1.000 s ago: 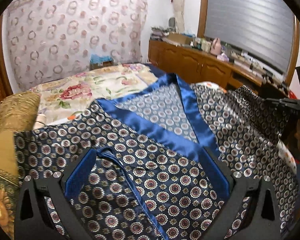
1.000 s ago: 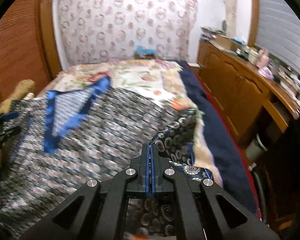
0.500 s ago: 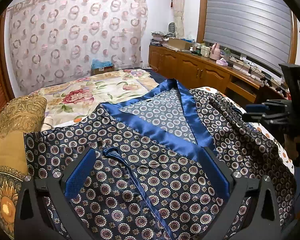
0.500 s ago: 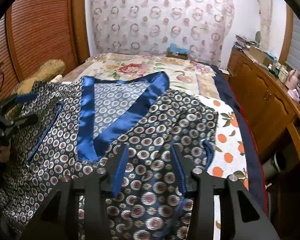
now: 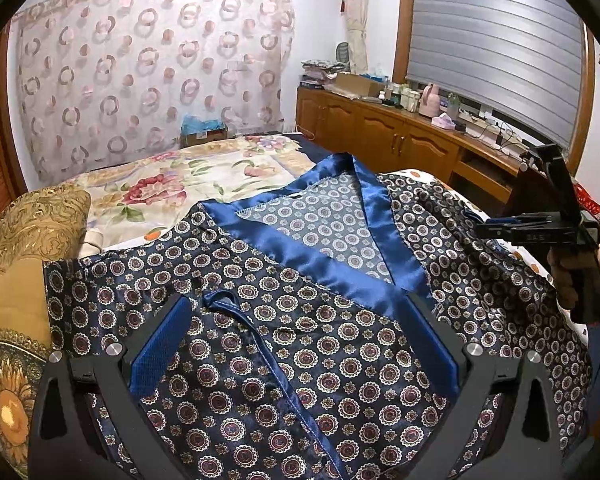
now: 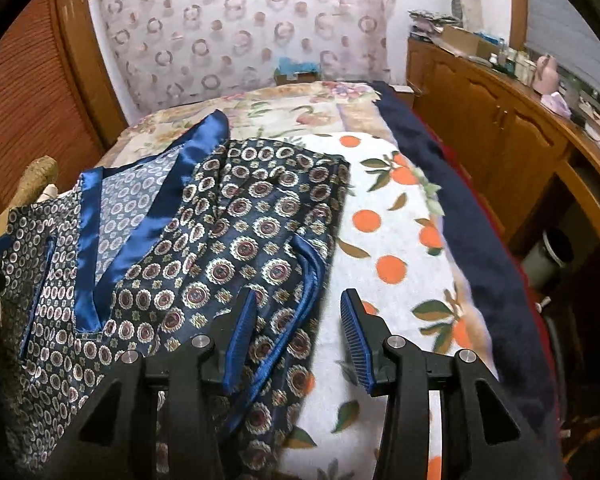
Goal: Fold small clothes
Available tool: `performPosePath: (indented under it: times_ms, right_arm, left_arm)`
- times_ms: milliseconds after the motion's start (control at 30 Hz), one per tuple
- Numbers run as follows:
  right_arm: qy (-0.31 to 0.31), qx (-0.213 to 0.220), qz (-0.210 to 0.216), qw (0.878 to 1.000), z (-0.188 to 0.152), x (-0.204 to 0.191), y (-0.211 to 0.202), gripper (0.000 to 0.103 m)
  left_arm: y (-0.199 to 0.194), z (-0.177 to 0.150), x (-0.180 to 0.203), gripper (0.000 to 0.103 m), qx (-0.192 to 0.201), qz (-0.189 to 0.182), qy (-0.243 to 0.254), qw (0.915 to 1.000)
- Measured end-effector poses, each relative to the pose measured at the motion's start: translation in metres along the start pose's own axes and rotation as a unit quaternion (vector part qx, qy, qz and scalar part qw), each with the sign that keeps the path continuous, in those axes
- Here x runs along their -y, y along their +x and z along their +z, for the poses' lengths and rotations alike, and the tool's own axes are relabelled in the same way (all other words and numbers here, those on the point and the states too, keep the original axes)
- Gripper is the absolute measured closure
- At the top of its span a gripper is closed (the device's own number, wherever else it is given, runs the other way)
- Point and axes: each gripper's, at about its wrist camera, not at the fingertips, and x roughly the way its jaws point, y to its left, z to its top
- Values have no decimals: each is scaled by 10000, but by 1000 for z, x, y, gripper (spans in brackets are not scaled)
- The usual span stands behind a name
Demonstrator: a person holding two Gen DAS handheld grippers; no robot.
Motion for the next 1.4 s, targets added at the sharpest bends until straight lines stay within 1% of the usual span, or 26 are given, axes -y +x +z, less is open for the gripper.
performPosePath:
  times_ms: [33,67,167,233,267,367,467,700,767,800,833,867,900,933,967,1033,1100,1167,1200,1300,1333,1400]
  right_arm:
    - [-23,-3,-30,10000,1,-1,3,58]
    - [-24,-8,-40,10000,2,-2,5,62]
    - [-69,3,-48,10000,3,0,6,79]
    - [-164,23,-45,9999,5,-1,7,94]
    - [-195,52,-36,9998,5,-2,6,97]
    - [-298,279,137,9991,7,-9,-4,98]
    - [-424,377,300,9979,11,-19,-9,98]
    - [-764,369,773,9934,26,-56,-2,98]
    - [-902,348,801,9921,30,-66,2,98]
    - [-986,336,751,9917,33,-73,5,93]
    - [-1039,319,727,9914,35,-75,8,85]
    - [-1064,323,719,9912,36,-76,10,80]
    - [-1077,343,699,9911,37,-76,11,70]
    - [-1080,351,652,9914,38,-75,13,64]
    - [-1084,336,609,9917,39,-73,14,62]
    - [-1081,357,524,9921,38,-68,16,49]
    - [-1051,399,423,9928,37,-62,17,45]
    - [-935,438,637,9926,37,-54,14,42]
    - [-899,484,684,9924,36,-50,10,39]
    - [-853,650,909,9901,36,-45,1,34]
    - [-874,694,903,9896,37,-44,-1,32]
    - [-947,776,759,9896,37,-44,-4,31]
  left_arm:
    - [0,0,0,0,-8,3,0,10000]
    - [1,0,0,0,-14,5,2,10000]
    - [2,0,-2,0,-22,3,-4,10000]
    - [3,-1,-1,0,-35,5,-2,10000]
    - [4,-1,-1,0,-40,14,3,10000]
    - [5,-2,-3,0,-58,27,-8,10000]
    - [6,-2,-3,0,-77,27,-31,10000]
    - [7,-1,-7,0,-101,9,-82,9999]
    - [7,-2,-8,0,-98,31,-91,9999]
    - [7,-1,-9,0,-95,38,-99,9999]
    - [7,-2,-9,0,-94,42,-108,9999]
    - [7,-2,-11,0,-92,46,-119,9999]
    - [7,-2,-11,0,-84,53,-121,9999]
    - [7,-2,-12,0,-91,74,-120,9999]
    - [8,-1,-12,0,-109,129,-122,9998]
    - [9,-1,-15,0,-100,179,-130,9997]
    - [9,-1,-17,0,-80,199,-156,9996]
    - [9,-1,-19,0,-79,219,-182,9996]
    - [9,-1,-20,0,-84,223,-188,9995]
    - [11,-1,-21,0,-96,256,-197,9994]
    - [12,-1,-22,0,-107,265,-198,9994]
    - [12,-1,-22,0,-123,276,-200,9993]
